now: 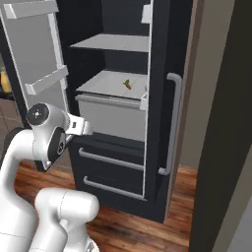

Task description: Move the egg and carrot from the top shelf to the second highest shelf to make space. Then, place the pitcher from the counter on the cleared top shelf.

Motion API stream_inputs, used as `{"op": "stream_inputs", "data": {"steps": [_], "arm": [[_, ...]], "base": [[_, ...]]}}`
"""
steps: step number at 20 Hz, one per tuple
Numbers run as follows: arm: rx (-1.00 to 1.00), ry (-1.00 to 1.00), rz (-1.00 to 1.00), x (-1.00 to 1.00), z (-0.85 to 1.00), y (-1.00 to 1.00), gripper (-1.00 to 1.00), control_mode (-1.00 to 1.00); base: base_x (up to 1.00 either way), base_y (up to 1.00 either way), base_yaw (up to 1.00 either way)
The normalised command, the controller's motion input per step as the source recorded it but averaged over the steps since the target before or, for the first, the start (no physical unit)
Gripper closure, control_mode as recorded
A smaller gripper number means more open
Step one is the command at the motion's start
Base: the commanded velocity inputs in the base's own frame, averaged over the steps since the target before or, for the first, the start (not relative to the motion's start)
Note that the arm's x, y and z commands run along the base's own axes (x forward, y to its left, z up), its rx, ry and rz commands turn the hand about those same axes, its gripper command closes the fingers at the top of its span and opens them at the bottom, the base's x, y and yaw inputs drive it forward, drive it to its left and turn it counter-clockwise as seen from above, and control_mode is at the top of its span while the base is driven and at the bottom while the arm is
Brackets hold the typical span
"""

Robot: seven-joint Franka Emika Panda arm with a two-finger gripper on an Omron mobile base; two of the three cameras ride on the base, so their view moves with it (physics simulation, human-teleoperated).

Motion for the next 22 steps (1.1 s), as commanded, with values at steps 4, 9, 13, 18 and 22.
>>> {"op": "stream_inputs", "data": {"steps": [4,9,13,18,22], "arm": [[0.0,0.0,0.0,0.0,0.0,0.0,-1.0,1.0],[0.0,0.0,0.0,0.0,0.0,0.0,-1.0,1.0],[0.0,0.0,0.0,0.0,0.0,0.0,-1.0,1.0],[0.0,0.0,0.0,0.0,0.0,0.0,-1.0,1.0],[0.0,0.0,0.0,0.0,0.0,0.0,-1.0,1.0]], "base": [[-0.35,0.57,0.41],[0.01,0.88,0.39],[0.34,1.0,0.29],[0.47,0.98,0.17],[0.74,0.67,0.03]]}}
